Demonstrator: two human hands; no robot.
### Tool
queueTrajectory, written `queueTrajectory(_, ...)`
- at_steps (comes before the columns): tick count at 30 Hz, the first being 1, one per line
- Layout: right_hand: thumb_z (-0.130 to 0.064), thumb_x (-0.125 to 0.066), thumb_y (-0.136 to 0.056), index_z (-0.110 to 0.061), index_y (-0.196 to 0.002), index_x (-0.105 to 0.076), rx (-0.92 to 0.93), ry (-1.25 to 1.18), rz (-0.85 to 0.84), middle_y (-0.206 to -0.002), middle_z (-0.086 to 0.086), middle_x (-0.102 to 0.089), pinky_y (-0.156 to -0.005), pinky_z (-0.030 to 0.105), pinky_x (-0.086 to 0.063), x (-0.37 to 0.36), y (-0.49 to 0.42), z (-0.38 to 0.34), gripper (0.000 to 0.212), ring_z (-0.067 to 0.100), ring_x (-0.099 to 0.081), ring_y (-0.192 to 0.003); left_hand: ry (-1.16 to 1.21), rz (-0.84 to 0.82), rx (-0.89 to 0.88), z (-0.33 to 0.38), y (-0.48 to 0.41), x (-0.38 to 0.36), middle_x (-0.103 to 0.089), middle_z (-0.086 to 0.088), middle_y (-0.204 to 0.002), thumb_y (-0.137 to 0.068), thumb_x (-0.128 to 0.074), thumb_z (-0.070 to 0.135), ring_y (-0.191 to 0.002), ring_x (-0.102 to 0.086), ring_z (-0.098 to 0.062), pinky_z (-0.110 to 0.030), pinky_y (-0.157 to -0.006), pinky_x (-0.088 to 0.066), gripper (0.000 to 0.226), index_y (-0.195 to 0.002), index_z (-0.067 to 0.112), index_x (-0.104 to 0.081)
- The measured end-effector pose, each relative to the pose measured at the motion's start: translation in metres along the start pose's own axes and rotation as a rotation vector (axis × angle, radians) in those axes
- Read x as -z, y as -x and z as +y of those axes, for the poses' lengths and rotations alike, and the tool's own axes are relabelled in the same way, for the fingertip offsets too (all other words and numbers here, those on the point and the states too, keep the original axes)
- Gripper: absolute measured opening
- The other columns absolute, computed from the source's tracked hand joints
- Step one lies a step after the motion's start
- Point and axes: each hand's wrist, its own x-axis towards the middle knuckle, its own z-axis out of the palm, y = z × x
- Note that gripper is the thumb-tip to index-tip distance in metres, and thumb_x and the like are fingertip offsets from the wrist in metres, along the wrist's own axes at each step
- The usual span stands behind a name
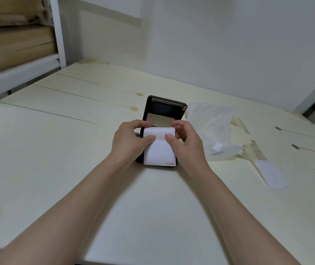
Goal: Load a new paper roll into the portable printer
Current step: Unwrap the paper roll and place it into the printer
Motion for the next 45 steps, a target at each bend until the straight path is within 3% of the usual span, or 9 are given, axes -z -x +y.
queueTrajectory(8, -0.014, -0.055, -0.094, -0.015, -0.114, -0.067, 0.127, 0.426, -0.071, -0.117, 0.002, -0.058, -0.075, 0.015, -0.024, -0.01, -0.008, 0.006, 0.023, 0.021, -0.042, -0.115, -0.103, 0.02, 0.006, -0.001, -0.007, -0.003, -0.069, 0.009, -0.109, -0.08, -0.07, 0.021, -0.092, -0.066, -0.015, -0.033, -0.081, -0.054, 0.025, -0.102, 0.031, -0.073)
queueTrajectory(14, -0.011, -0.062, -0.089, -0.02, -0.115, -0.067, 0.137, 0.365, 0.0, -0.12, -0.001, -0.05, -0.083, 0.019, -0.033, -0.013, -0.012, 0.007, 0.027, 0.02, -0.045, -0.118, -0.109, 0.028, 0.042, 0.0, -0.016, -0.006, -0.069, 0.009, -0.111, -0.076, -0.072, 0.026, -0.095, -0.068, -0.016, -0.04, -0.083, -0.057, 0.02, -0.092, 0.037, -0.071)
queueTrajectory(20, -0.026, -0.061, -0.094, -0.021, -0.116, -0.072, 0.158, 0.482, 0.02, -0.123, -0.004, -0.051, -0.079, 0.02, -0.037, -0.009, -0.007, 0.005, 0.025, 0.018, -0.039, -0.119, -0.184, 0.082, 0.051, 0.001, -0.014, -0.009, -0.067, 0.011, -0.118, -0.08, -0.069, 0.033, -0.098, -0.064, -0.015, -0.029, -0.073, -0.048, 0.018, -0.097, 0.036, -0.072)
queueTrajectory(24, -0.038, -0.077, -0.08, -0.021, -0.119, -0.067, 0.284, 0.435, -0.156, -0.127, -0.009, -0.048, -0.085, 0.008, -0.036, 0.004, 0.017, 0.009, 0.044, 0.008, -0.035, -0.123, -0.195, 0.108, 0.094, 0.007, -0.013, -0.013, -0.066, 0.013, -0.116, -0.082, -0.066, 0.035, -0.09, -0.059, -0.014, -0.027, -0.07, -0.041, 0.02, -0.101, 0.037, -0.07)
queueTrajectory(29, -0.028, -0.075, -0.084, -0.017, -0.129, -0.065, 0.314, 0.563, -0.162, -0.139, 0.0, -0.054, -0.099, 0.026, -0.041, 0.01, 0.017, 0.019, 0.048, 0.018, -0.043, -0.133, -0.133, 0.129, 0.107, 0.008, -0.01, -0.027, -0.062, 0.003, -0.122, -0.085, -0.06, 0.036, -0.088, -0.056, -0.013, -0.027, -0.07, -0.039, 0.021, -0.105, 0.037, -0.068)
queueTrajectory(34, -0.018, -0.069, -0.09, -0.017, -0.116, -0.073, 0.386, 0.519, -0.163, -0.13, -0.003, -0.062, -0.092, 0.021, -0.041, 0.021, 0.022, 0.025, 0.026, 0.017, -0.056, -0.12, 0.079, -0.152, 0.02, 0.01, -0.001, 0.001, -0.045, 0.013, -0.146, -0.089, -0.067, 0.031, -0.122, -0.051, -0.009, -0.029, -0.102, -0.045, 0.04, -0.128, 0.032, -0.063)
queueTrajectory(37, -0.017, -0.062, -0.093, -0.016, -0.111, -0.076, 0.458, 0.505, -0.129, -0.125, 0.0, -0.067, -0.093, 0.028, -0.048, 0.022, 0.025, 0.03, 0.023, 0.019, -0.057, -0.12, -0.241, -0.433, -0.137, 0.01, 0.007, 0.011, -0.02, 0.015, -0.161, -0.078, -0.08, 0.031, -0.146, -0.024, -0.006, -0.022, -0.112, -0.024, 0.075, -0.145, 0.029, -0.046)
queueTrajectory(39, -0.017, -0.061, -0.092, -0.016, -0.11, -0.076, 0.476, 0.515, -0.13, -0.124, 0.002, -0.068, -0.093, 0.032, -0.05, 0.021, 0.026, 0.033, 0.023, 0.022, -0.059, -0.12, -0.449, -0.427, -0.267, 0.005, 0.01, 0.007, -0.021, 0.008, -0.163, -0.076, -0.083, 0.026, -0.149, -0.02, -0.01, -0.016, -0.105, -0.019, 0.081, -0.147, 0.023, -0.044)
queueTrajectory(45, -0.017, -0.067, -0.087, -0.017, -0.103, -0.079, 0.452, 0.508, -0.083, -0.113, 0.008, -0.071, -0.088, 0.028, -0.046, 0.021, 0.033, 0.033, 0.02, 0.029, -0.061, -0.113, -0.411, -0.28, -0.375, -0.007, 0.017, 0.001, -0.043, 0.01, -0.153, -0.082, -0.076, 0.035, -0.135, -0.045, -0.013, -0.026, -0.099, -0.041, 0.059, -0.137, 0.028, -0.055)
